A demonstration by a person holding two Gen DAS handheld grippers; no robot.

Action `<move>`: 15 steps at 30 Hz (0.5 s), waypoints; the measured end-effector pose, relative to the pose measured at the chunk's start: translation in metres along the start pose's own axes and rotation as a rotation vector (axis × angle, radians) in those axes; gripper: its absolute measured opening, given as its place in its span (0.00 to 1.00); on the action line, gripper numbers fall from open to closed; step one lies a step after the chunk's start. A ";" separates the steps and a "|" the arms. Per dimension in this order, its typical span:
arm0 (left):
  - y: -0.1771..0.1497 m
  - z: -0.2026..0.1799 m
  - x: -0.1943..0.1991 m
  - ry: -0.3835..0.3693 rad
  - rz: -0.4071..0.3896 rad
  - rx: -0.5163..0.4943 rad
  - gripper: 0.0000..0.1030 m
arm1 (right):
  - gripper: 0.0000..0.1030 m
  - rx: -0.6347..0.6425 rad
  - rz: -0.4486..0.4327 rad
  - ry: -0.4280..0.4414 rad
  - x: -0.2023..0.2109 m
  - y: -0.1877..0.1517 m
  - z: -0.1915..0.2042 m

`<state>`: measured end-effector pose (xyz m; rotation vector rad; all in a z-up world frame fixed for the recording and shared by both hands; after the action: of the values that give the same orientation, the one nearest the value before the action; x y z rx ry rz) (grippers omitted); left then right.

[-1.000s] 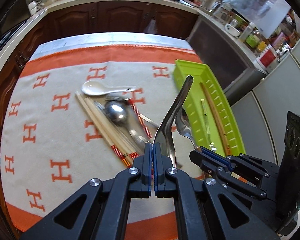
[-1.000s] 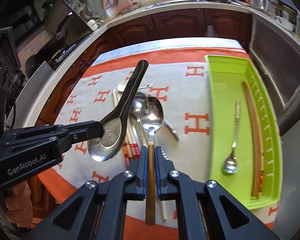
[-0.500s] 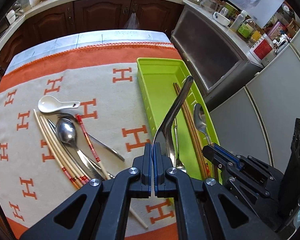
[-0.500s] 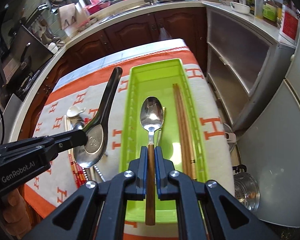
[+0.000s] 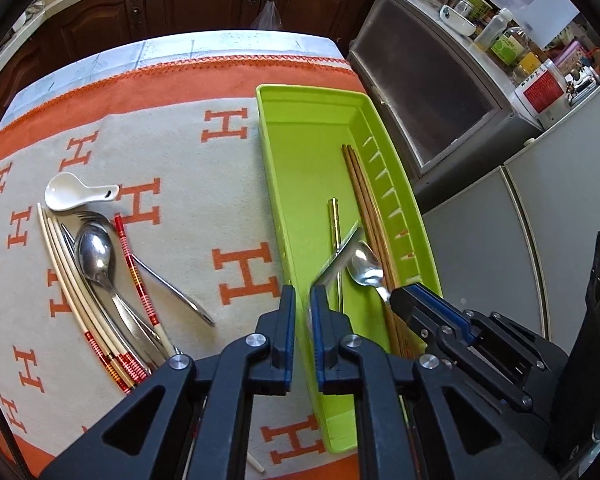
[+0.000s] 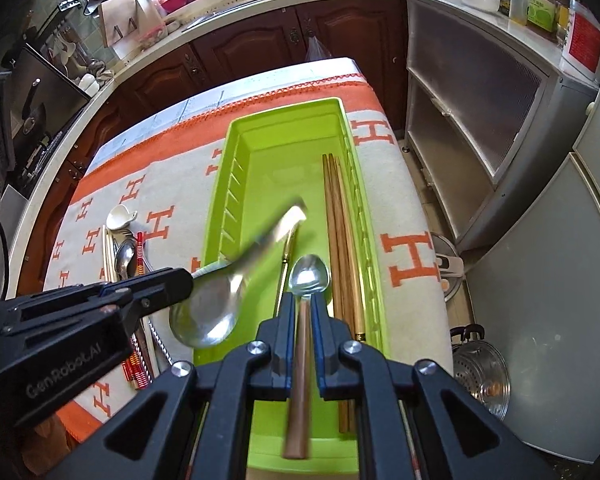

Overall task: Organize utensils
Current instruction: 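Carry both spoons into the green tray while both tools open to release them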

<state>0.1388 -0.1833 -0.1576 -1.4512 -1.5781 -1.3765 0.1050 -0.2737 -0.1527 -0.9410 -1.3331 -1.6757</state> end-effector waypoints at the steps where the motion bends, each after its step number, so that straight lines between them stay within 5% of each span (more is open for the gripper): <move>1: -0.001 0.000 0.002 -0.003 0.000 0.000 0.10 | 0.09 0.001 0.004 0.004 -0.001 -0.001 0.001; 8: -0.014 0.010 0.031 0.021 -0.032 -0.043 0.37 | 0.09 0.038 0.014 0.023 0.005 -0.005 0.016; 15: -0.030 0.036 0.062 0.078 -0.070 -0.065 0.46 | 0.09 0.071 0.034 0.066 0.014 -0.015 0.042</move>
<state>0.1033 -0.1247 -0.1209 -1.3740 -1.5613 -1.5185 0.0891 -0.2324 -0.1383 -0.8553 -1.3172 -1.6098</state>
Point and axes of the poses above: each gripper's, at about its wrist camera, not at the fingertips, and x roughly against the way its jaws point, z to its left, y to its top, the point moved 8 cm from there along -x, roughly the way its jaws point, and after that the axes turned 3 degrees about -y, right-handed, at the moved point
